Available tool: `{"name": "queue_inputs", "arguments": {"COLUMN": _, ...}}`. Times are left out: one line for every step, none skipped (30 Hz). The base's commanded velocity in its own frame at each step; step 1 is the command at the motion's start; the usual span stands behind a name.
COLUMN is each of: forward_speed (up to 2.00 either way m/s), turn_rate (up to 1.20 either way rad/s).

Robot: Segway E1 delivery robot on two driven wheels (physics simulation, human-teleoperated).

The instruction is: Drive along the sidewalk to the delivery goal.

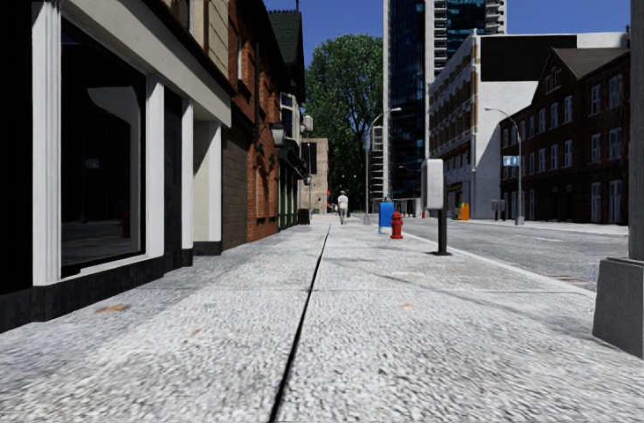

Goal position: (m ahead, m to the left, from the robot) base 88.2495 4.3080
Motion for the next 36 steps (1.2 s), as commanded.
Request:
{"name": "queue_inputs", "arguments": {"forward_speed": 2.0, "turn_rate": 0.0}}
{"name": "queue_inputs", "arguments": {"forward_speed": 2.0, "turn_rate": 0.0}}
{"name": "queue_inputs", "arguments": {"forward_speed": 2.0, "turn_rate": 0.0}}
{"name": "queue_inputs", "arguments": {"forward_speed": 2.0, "turn_rate": 0.0}}
{"name": "queue_inputs", "arguments": {"forward_speed": 2.0, "turn_rate": 0.0}}
{"name": "queue_inputs", "arguments": {"forward_speed": 2.0, "turn_rate": 0.0}}
{"name": "queue_inputs", "arguments": {"forward_speed": 2.0, "turn_rate": 0.0}}
{"name": "queue_inputs", "arguments": {"forward_speed": 2.0, "turn_rate": 0.0}}
{"name": "queue_inputs", "arguments": {"forward_speed": 2.0, "turn_rate": 0.0}}
{"name": "queue_inputs", "arguments": {"forward_speed": 2.0, "turn_rate": 0.0}}
{"name": "queue_inputs", "arguments": {"forward_speed": 2.0, "turn_rate": 0.0}}
{"name": "queue_inputs", "arguments": {"forward_speed": 2.0, "turn_rate": 0.0}}
{"name": "queue_inputs", "arguments": {"forward_speed": 2.0, "turn_rate": 0.0}}
{"name": "queue_inputs", "arguments": {"forward_speed": 2.0, "turn_rate": 0.0}}
{"name": "queue_inputs", "arguments": {"forward_speed": 2.0, "turn_rate": 0.0}}
{"name": "queue_inputs", "arguments": {"forward_speed": 2.0, "turn_rate": 0.0}}
{"name": "queue_inputs", "arguments": {"forward_speed": 2.0, "turn_rate": 0.0}}
{"name": "queue_inputs", "arguments": {"forward_speed": 2.0, "turn_rate": 0.0}}
{"name": "queue_inputs", "arguments": {"forward_speed": 2.0, "turn_rate": 0.0}}
{"name": "queue_inputs", "arguments": {"forward_speed": 2.0, "turn_rate": 0.0}}
{"name": "queue_inputs", "arguments": {"forward_speed": 2.0, "turn_rate": 0.0}}
{"name": "queue_inputs", "arguments": {"forward_speed": 2.0, "turn_rate": 0.0}}
{"name": "queue_inputs", "arguments": {"forward_speed": 2.0, "turn_rate": 0.0}}
{"name": "queue_inputs", "arguments": {"forward_speed": 2.0, "turn_rate": 0.0}}
{"name": "queue_inputs", "arguments": {"forward_speed": 2.0, "turn_rate": 0.0}}
{"name": "queue_inputs", "arguments": {"forward_speed": 2.0, "turn_rate": 0.0}}
{"name": "queue_inputs", "arguments": {"forward_speed": 2.0, "turn_rate": 0.0}}
{"name": "queue_inputs", "arguments": {"forward_speed": 2.0, "turn_rate": 0.0}}
{"name": "queue_inputs", "arguments": {"forward_speed": 2.0, "turn_rate": 0.0}}
{"name": "queue_inputs", "arguments": {"forward_speed": 2.0, "turn_rate": 0.0}}
{"name": "queue_inputs", "arguments": {"forward_speed": 2.0, "turn_rate": 0.0}}
{"name": "queue_inputs", "arguments": {"forward_speed": 2.0, "turn_rate": 0.0}}
{"name": "queue_inputs", "arguments": {"forward_speed": 2.0, "turn_rate": 0.0}}
{"name": "queue_inputs", "arguments": {"forward_speed": 2.0, "turn_rate": 0.0}}
{"name": "queue_inputs", "arguments": {"forward_speed": 2.0, "turn_rate": 0.0}}
{"name": "queue_inputs", "arguments": {"forward_speed": 2.0, "turn_rate": 0.0}}
